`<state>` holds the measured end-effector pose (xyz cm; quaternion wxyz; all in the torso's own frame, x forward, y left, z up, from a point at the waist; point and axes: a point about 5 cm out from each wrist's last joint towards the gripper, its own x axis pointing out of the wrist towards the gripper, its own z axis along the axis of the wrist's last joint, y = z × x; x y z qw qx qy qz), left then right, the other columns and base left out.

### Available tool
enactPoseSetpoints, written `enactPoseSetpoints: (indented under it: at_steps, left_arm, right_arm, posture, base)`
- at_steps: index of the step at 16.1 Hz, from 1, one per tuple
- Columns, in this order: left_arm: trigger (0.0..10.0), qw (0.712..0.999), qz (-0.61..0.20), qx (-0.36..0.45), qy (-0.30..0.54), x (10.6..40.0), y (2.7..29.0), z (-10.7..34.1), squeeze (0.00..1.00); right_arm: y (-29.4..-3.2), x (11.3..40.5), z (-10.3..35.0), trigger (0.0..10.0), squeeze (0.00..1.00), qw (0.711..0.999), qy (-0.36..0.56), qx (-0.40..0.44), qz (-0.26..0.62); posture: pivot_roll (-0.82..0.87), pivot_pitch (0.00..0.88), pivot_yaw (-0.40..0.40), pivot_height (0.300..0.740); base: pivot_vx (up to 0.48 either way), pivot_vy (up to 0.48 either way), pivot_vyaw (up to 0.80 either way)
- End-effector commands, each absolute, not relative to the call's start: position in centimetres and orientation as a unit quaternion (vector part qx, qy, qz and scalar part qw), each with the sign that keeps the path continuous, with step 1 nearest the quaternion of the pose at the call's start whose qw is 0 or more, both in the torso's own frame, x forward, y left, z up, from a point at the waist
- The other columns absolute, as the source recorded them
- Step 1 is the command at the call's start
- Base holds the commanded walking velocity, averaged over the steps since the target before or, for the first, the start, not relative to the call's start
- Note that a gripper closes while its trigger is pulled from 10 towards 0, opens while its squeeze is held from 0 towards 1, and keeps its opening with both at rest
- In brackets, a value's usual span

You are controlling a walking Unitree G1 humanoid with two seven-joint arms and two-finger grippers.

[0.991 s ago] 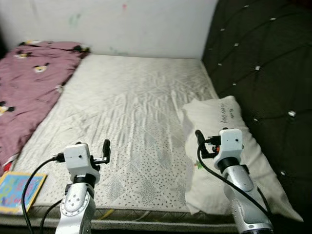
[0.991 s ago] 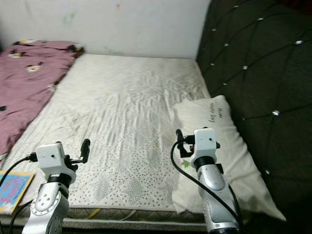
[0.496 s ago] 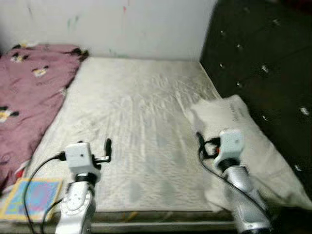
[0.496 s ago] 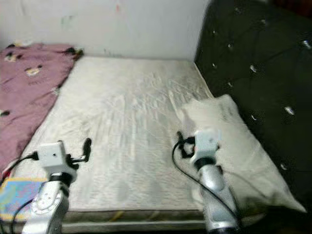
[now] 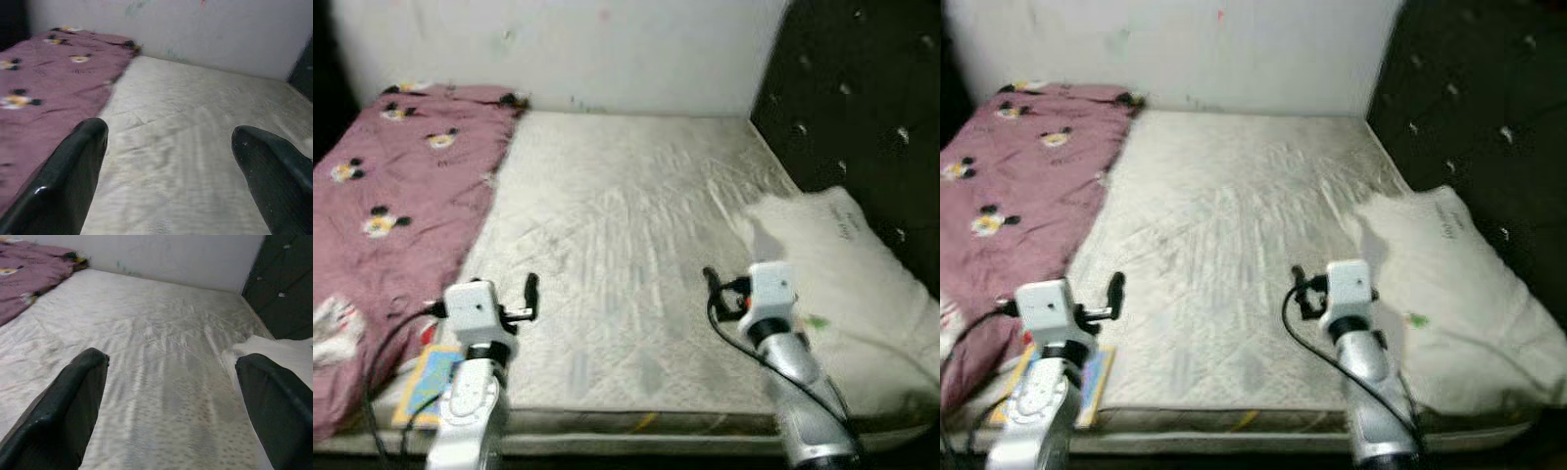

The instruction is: Clean up the room

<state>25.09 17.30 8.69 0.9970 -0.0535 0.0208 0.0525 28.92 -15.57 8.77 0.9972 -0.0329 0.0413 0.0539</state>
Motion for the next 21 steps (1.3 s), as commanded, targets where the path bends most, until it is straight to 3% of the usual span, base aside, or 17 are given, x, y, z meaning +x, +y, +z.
enactPoseSetpoints:
  at_steps: [1, 11, 17, 21]
  left_arm:
    - [10.0, 0.997, 0.059, -0.049, 0.022, 25.19, 17.56, 8.77, 0.0]
    - [10.0, 0.997, 0.055, -0.052, 0.016, 25.47, 17.12, 8.86, 0.0]
    - [10.0, 0.997, 0.06, -0.048, 0.017, 25.54, 17.12, 8.83, 0.0]
    - [10.0, 0.997, 0.056, -0.053, 0.021, 25.66, 17.02, 8.77, 0.0]
  right_arm:
    - [-15.29, 29.26, 9.43, 10.0, 0.0, 0.997, 0.028, -0.032, 0.058]
    - [-15.23, 29.52, 9.43, 10.0, 0.0, 0.997, 0.026, -0.033, 0.06]
    - [-15.02, 29.68, 9.43, 10.0, 0.0, 0.997, 0.027, -0.032, 0.064]
    - [-14.91, 29.79, 9.43, 10.0, 0.0, 0.997, 0.026, -0.032, 0.066]
  posture:
    - [0.04, 0.015, -0.012, 0.74]
    - [0.03, 0.014, -0.011, 0.74]
    - [0.04, 0.011, -0.012, 0.74]
    - [0.04, 0.011, -0.012, 0.74]
  base:
    - [0.0, 0.48, 0.0]
    - [0.0, 0.472, 0.0]
    - [0.0, 0.0, 0.0]
    - [0.0, 0.377, 0.0]
